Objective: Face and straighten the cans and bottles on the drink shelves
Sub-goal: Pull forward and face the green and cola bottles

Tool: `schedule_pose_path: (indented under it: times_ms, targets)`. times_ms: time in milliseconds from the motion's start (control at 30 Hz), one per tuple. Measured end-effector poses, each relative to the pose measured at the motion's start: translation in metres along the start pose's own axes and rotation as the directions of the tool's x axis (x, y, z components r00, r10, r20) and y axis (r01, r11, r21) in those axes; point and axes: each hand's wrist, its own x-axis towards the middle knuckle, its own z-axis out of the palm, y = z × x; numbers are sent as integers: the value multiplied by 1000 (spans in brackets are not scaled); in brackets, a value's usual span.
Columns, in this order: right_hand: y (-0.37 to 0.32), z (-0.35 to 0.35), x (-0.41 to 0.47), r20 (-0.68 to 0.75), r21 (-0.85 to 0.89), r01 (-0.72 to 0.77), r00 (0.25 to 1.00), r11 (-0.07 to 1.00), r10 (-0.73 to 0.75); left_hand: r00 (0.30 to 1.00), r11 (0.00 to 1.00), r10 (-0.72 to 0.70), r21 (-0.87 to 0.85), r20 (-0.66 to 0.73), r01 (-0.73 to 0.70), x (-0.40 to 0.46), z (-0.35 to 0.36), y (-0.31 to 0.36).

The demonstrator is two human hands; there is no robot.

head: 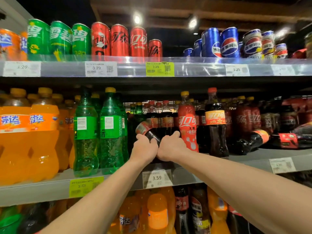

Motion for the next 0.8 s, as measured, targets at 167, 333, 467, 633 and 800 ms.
schedule_pose_path:
  times_ms: [167, 333, 467, 633, 800]
  targets:
    - [-6, 15, 28, 91, 227, -71, 995, 971, 52, 999, 999, 20, -41, -32, -21, 6, -3, -2]
    - [-4, 17, 48, 164, 269, -50, 986, 962, 6, 998, 1000, -21, -16, 64, 22, 23, 0, -1]
    - [0, 17, 63, 171, 268, -20, 985, 963, -27, 994, 996, -51, -71, 98, 58, 45, 5, -6]
    - [7, 21, 72, 191, 219, 15, 980, 976, -58, 976, 998, -31, -45, 217, 41, 55, 18, -12]
    - [11, 31, 80, 166, 214, 32, 984, 976, -68, 968, 1000, 1, 25, 249, -7, 52, 22, -15]
